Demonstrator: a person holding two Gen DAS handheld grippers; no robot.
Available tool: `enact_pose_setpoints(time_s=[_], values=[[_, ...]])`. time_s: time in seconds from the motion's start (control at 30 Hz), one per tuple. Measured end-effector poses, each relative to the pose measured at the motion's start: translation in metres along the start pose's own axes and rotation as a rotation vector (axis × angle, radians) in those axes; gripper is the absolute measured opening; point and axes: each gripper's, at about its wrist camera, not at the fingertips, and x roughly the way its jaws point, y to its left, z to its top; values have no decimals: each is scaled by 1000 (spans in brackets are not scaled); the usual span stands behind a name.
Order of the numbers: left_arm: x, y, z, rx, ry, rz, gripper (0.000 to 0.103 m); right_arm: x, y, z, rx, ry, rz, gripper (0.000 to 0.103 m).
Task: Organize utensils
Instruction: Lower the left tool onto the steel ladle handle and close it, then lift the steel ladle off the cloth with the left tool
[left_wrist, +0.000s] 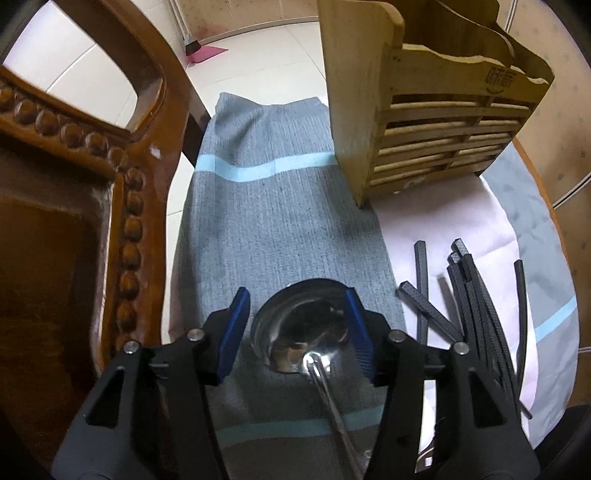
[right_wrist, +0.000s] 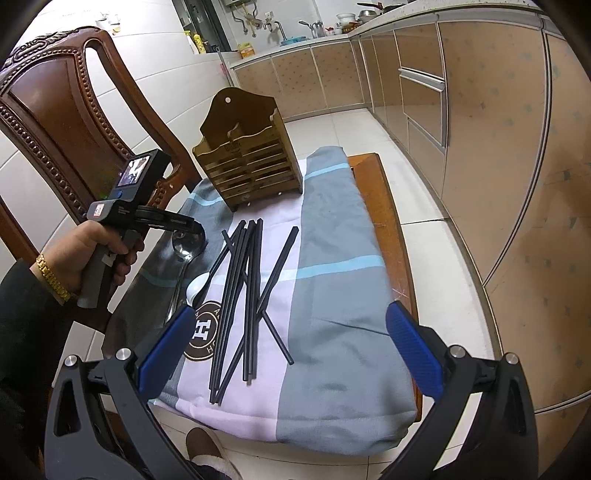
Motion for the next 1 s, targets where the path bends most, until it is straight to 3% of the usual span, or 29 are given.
enact_pose_setpoints(time_s=[0.07,0.17,0.43,0.57,0.63,0.73,1.0], values=[[-6,-8,-6,3,-27,-18,76,0,0,0,3,2,6,100],[-12,-19,-14,5,-63,30,88,0,1,1,-1,1,16,100],[-10,-20,-31,-130,-142,105,88,-3,0,0,0,-1,15,100],[-2,-24,-34,-126,-175,158,88,-3,-3,0,8,0,12,100],[0,-23,-35,-147,-179,147,83,-4,-4,-1,7,2,13,100],[7,-13,-40,-225,-167,97,54,-4,-4,-1,5,1,8,100],[-11,-5,-50,-245,-224,47,52,-1,-5,0,8,3,1,100]])
